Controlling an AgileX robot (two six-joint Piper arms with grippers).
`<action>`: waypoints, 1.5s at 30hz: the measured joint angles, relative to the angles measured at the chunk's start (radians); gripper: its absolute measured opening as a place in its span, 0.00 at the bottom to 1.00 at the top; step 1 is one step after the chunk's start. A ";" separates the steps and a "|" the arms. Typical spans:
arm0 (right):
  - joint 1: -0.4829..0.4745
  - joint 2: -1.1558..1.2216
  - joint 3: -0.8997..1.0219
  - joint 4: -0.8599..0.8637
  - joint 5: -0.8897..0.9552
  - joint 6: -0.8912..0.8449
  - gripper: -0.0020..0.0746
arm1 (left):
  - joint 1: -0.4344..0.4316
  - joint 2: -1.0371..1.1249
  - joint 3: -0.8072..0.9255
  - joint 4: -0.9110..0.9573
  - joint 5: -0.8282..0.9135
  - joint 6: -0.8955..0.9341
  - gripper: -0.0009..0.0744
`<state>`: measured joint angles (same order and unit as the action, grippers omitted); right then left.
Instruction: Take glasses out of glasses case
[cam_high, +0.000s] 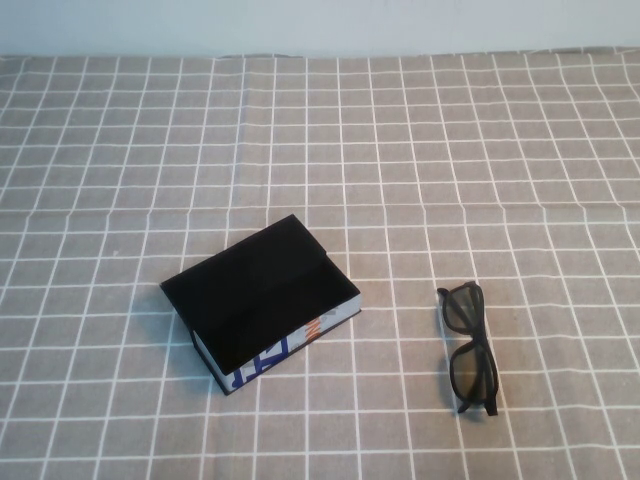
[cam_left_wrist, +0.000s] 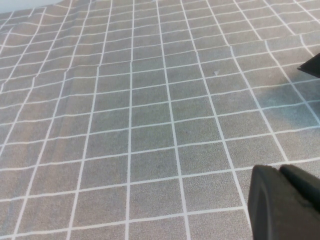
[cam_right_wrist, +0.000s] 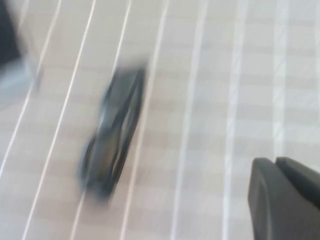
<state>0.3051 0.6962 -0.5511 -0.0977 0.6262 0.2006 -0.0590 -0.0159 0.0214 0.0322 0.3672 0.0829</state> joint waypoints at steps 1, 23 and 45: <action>-0.032 -0.048 0.054 -0.007 -0.085 0.000 0.00 | 0.000 0.000 0.000 0.000 0.000 0.000 0.01; -0.225 -0.698 0.578 0.042 -0.441 0.000 0.00 | 0.000 0.000 0.000 0.000 0.000 0.000 0.01; -0.225 -0.704 0.578 0.140 -0.313 -0.235 0.00 | 0.000 0.000 0.000 0.000 0.000 0.000 0.01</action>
<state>0.0801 -0.0081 0.0271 0.0421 0.3127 -0.0345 -0.0590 -0.0159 0.0214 0.0322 0.3672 0.0829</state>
